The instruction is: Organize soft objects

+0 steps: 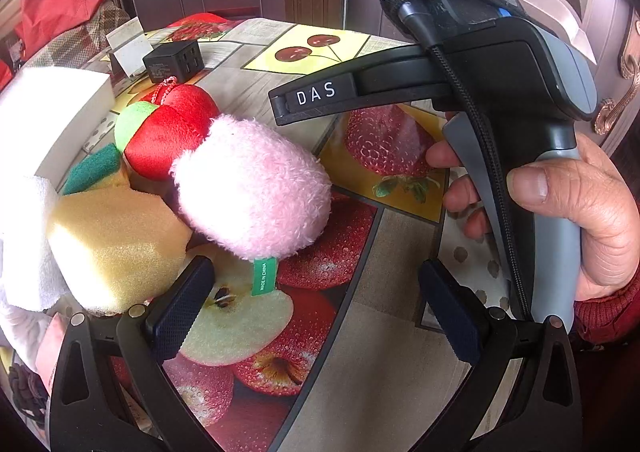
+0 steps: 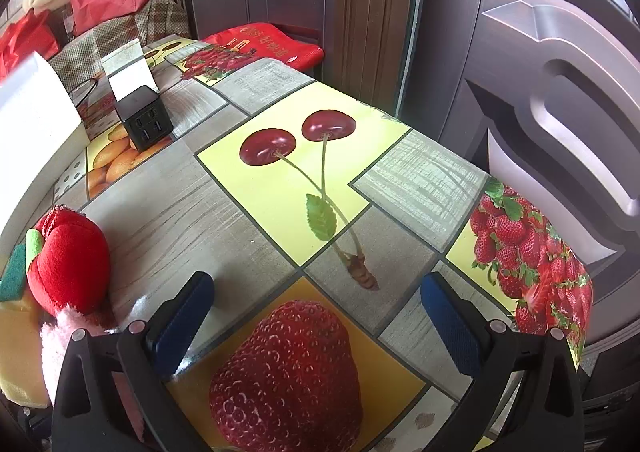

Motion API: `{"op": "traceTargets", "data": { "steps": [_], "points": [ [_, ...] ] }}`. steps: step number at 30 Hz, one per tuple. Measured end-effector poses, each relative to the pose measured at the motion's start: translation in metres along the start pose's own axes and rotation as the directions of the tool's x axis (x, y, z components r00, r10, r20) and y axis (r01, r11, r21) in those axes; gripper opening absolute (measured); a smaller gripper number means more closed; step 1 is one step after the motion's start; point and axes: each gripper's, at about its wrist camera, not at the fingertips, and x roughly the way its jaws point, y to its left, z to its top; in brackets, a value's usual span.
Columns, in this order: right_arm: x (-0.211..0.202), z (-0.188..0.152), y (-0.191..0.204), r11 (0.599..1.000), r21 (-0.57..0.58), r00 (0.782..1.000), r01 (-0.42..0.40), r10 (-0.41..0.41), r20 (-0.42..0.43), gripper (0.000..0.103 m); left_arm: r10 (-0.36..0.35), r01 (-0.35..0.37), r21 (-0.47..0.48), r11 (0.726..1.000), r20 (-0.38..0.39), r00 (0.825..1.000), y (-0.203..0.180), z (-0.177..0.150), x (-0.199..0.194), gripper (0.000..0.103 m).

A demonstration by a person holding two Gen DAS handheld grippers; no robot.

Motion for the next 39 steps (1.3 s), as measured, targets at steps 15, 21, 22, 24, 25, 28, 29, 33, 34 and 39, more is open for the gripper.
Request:
{"op": "traceTargets", "data": {
  "steps": [15,21,22,24,25,28,29,33,34,39],
  "points": [
    [0.0,-0.001,0.0,1.0,-0.002,1.0,-0.002,0.002,0.0,0.103,0.0,0.0,0.0,1.0,0.0,1.0,0.0,0.0,0.0,0.102],
    [0.0,-0.001,0.0,1.0,-0.002,1.0,-0.002,0.002,0.0,0.103,0.0,0.0,0.0,1.0,0.0,1.0,0.0,0.0,0.0,0.102],
    [0.0,-0.001,0.0,1.0,-0.002,1.0,-0.002,0.002,0.0,0.103,0.0,0.0,0.0,1.0,0.0,1.0,0.0,0.0,0.0,0.102],
    [0.0,0.0,-0.001,1.0,-0.001,1.0,-0.003,0.003,0.0,0.103,0.0,0.0,0.0,1.0,0.0,1.0,0.0,0.0,0.0,0.102],
    [0.0,0.0,0.0,1.0,-0.001,1.0,-0.003,0.003,0.0,0.103,0.0,0.0,0.0,1.0,0.0,1.0,0.0,0.0,0.0,0.102],
    [0.0,-0.001,0.001,1.0,-0.002,1.0,-0.002,0.002,0.0,0.103,0.0,0.0,0.001,1.0,0.0,1.0,0.0,0.0,0.0,0.102],
    [0.0,0.0,0.0,1.0,-0.003,1.0,-0.001,0.001,0.0,0.103,-0.004,0.004,0.006,1.0,0.001,1.0,0.0,0.001,0.0,0.102],
    [0.0,0.0,-0.001,1.0,-0.002,1.0,-0.004,0.004,-0.001,0.103,-0.06,0.06,0.075,0.995,0.0,0.998,-0.001,0.008,0.006,0.102],
    [0.0,-0.001,0.0,1.0,-0.003,1.0,-0.003,0.003,-0.001,0.103,-0.068,0.068,0.08,0.994,0.0,0.998,0.002,0.011,0.008,0.102],
    [0.0,0.0,0.0,1.0,-0.004,1.0,-0.001,0.001,-0.001,0.103,-0.037,0.036,0.043,0.998,0.013,0.999,0.008,0.011,0.007,0.102]
  ]
}}
